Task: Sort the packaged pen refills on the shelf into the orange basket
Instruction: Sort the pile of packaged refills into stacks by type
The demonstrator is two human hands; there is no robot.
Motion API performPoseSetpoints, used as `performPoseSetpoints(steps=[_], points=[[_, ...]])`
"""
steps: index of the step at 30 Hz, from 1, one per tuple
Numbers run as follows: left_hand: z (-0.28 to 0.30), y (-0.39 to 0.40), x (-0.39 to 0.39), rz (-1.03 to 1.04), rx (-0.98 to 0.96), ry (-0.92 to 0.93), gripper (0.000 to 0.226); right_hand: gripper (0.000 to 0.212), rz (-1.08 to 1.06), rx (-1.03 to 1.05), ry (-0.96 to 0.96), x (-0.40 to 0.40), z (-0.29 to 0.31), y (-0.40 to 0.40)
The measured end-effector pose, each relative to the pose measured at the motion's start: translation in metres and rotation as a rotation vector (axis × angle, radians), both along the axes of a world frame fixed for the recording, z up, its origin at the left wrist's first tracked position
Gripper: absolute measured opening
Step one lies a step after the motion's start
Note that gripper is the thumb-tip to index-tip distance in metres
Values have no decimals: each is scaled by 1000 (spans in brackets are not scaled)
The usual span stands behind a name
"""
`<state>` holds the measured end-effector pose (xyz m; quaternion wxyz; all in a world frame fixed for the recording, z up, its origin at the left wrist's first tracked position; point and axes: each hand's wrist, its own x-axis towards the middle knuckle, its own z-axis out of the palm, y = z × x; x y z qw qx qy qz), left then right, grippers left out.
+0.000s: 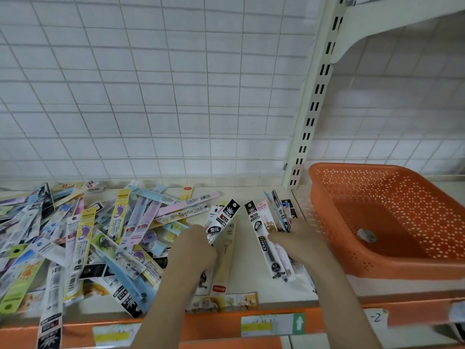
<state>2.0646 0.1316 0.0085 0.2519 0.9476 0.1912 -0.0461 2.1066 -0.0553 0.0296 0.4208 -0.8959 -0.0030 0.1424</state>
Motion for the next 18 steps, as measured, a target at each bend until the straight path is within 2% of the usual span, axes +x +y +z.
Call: performPoseSetpoints(steps=[7,12,16,18], points=[[18,9,-2,47,-334,-70,24,19,26,12,12,-1,7,-1],[32,21,-7,97,-554,-125,12,25,25,90,31,-4,14,3],[30,22,-9,157,-639,-96,9,27,3,81,70,-2,13,4],[28,21,-8,131,-543,-92,7,27,4,120,111,-1,10,6]])
